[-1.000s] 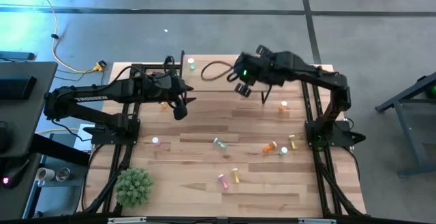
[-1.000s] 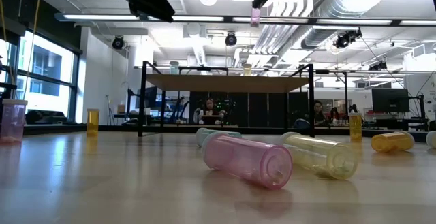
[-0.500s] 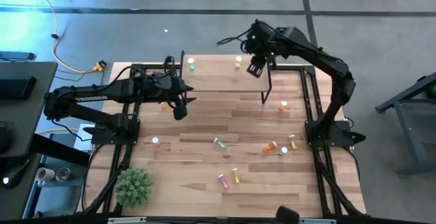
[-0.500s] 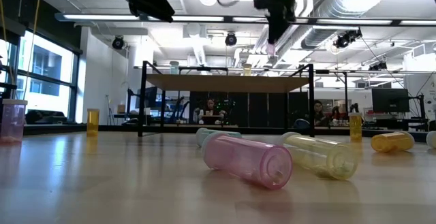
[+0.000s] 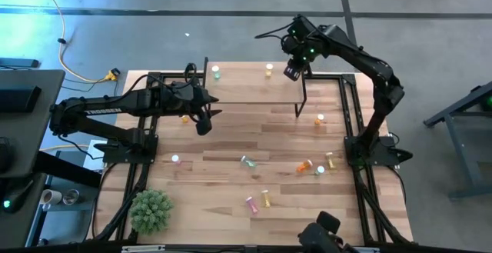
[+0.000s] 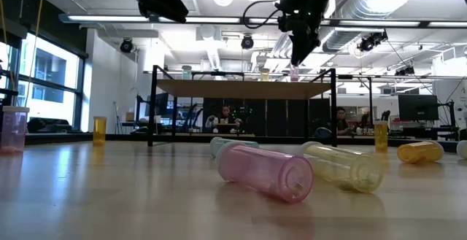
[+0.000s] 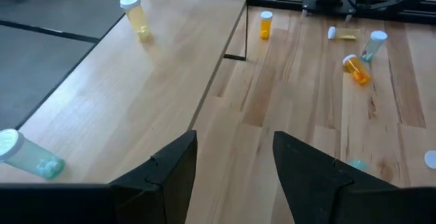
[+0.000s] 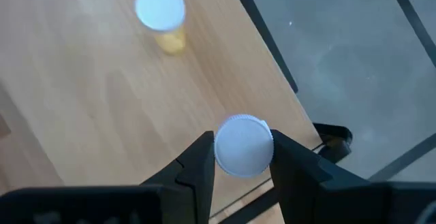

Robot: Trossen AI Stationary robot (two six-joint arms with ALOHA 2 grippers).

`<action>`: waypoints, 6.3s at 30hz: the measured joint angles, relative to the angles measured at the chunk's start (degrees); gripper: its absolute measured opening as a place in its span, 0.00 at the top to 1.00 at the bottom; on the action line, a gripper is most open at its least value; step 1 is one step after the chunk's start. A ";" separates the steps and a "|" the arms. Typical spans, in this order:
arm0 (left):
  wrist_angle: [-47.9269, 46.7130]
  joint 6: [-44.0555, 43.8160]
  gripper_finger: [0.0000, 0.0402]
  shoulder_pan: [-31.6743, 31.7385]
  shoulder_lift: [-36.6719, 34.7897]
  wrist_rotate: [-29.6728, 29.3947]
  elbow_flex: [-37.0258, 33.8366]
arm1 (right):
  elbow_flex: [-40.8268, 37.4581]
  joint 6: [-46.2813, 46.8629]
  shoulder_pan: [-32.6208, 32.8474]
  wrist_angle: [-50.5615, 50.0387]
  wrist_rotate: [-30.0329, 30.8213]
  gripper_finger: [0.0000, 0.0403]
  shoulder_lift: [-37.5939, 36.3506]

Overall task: Pick and place medicine bottles onto shelf by color
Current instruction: Put the bottom right violet pill bottle on the shelf, then put the top left orange pill bottle on the shelf

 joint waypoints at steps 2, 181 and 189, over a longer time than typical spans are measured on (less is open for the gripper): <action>0.00 -0.54 0.54 -0.02 0.00 0.00 0.00 | 0.00 -0.50 -0.21 0.10 -0.07 0.72 0.17; -21.17 -60.97 0.54 12.33 12.89 -13.80 -18.67 | 0.22 -4.37 -0.47 4.46 1.18 0.58 -9.33; -21.23 -59.70 0.57 13.47 13.60 -13.03 -18.67 | 0.20 -4.37 -0.47 4.44 1.18 0.58 -9.33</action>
